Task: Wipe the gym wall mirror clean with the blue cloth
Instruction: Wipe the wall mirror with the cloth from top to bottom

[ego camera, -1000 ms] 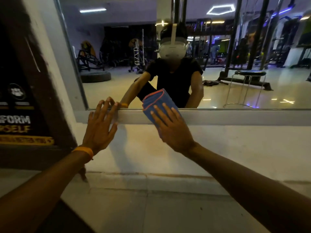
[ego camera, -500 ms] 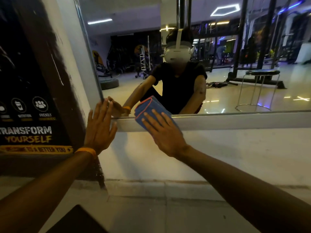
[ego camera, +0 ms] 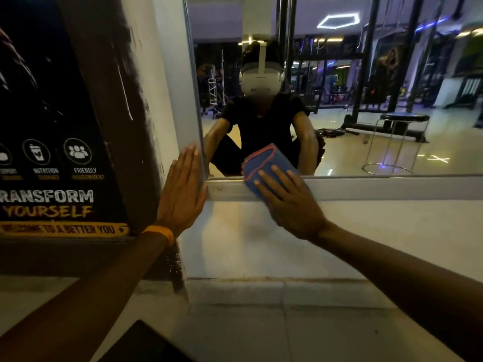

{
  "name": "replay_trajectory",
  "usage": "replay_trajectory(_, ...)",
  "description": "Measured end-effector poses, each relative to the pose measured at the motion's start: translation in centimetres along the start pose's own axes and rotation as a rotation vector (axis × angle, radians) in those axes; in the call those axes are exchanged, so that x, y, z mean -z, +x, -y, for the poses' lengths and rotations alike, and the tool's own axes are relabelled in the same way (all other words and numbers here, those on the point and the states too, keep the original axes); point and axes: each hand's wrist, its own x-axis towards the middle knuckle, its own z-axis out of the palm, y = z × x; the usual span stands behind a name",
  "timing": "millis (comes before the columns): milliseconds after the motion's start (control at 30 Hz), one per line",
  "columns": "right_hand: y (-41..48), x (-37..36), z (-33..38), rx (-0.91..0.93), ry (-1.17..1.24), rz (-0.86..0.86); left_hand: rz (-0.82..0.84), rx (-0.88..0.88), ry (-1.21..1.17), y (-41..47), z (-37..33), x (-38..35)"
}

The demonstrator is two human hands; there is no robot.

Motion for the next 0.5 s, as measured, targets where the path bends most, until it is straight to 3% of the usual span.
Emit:
replay_trajectory(133,6.2,-2.4,6.4,0.065,-0.004,-0.019,-0.001,-0.073,0.023,0.0,1.7,0.6)
replay_trajectory(367,-4.2,2.1,-3.3,-0.105,-0.040,0.098,-0.029,-0.016,-0.033,-0.4,0.9,-0.7)
replay_trajectory(500,-2.8,1.5,-0.7,-0.211,-0.013,0.066,-0.066,0.052,-0.100,-0.4,-0.4,-1.3)
